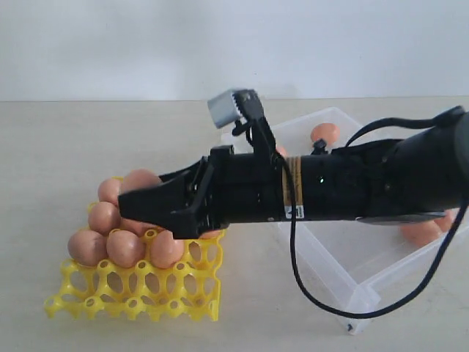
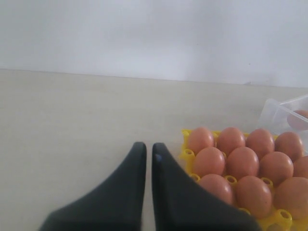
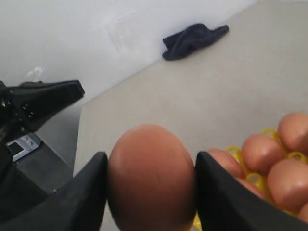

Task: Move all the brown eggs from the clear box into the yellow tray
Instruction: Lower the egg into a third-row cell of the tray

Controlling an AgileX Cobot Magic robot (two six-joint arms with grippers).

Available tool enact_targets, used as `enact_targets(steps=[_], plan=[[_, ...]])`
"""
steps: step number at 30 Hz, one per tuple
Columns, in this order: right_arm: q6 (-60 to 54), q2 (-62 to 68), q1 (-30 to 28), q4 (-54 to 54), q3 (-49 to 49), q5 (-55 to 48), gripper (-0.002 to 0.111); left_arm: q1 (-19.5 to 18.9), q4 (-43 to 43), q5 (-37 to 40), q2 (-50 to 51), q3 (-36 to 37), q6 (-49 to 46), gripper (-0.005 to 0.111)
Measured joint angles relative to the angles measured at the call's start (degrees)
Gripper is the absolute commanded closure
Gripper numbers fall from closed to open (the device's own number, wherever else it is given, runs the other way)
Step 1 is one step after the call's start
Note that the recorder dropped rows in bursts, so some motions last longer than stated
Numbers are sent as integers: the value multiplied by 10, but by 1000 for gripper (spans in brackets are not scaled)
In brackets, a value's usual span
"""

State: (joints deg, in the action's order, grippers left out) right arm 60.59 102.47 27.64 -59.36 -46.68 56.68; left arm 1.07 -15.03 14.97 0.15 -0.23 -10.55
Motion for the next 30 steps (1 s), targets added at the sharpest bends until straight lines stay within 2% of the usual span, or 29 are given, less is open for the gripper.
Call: enact_targets(steps=[5, 14, 22, 25, 29, 30], plan=[[-41, 49, -1, 25, 0, -21, 109, 0, 0, 0, 0, 0, 0, 103], [-64, 50, -1, 19, 0, -160, 109, 0, 0, 0, 0, 0, 0, 103], [-65, 50, 3, 2, 0, -190, 107, 0, 0, 0, 0, 0, 0, 103], [-65, 50, 3, 0, 0, -208, 96, 0, 0, 0, 0, 0, 0, 103], [-69, 50, 3, 0, 0, -223, 71, 0, 0, 0, 0, 0, 0, 103], [-70, 50, 3, 0, 0, -224, 67, 0, 0, 0, 0, 0, 0, 103]])
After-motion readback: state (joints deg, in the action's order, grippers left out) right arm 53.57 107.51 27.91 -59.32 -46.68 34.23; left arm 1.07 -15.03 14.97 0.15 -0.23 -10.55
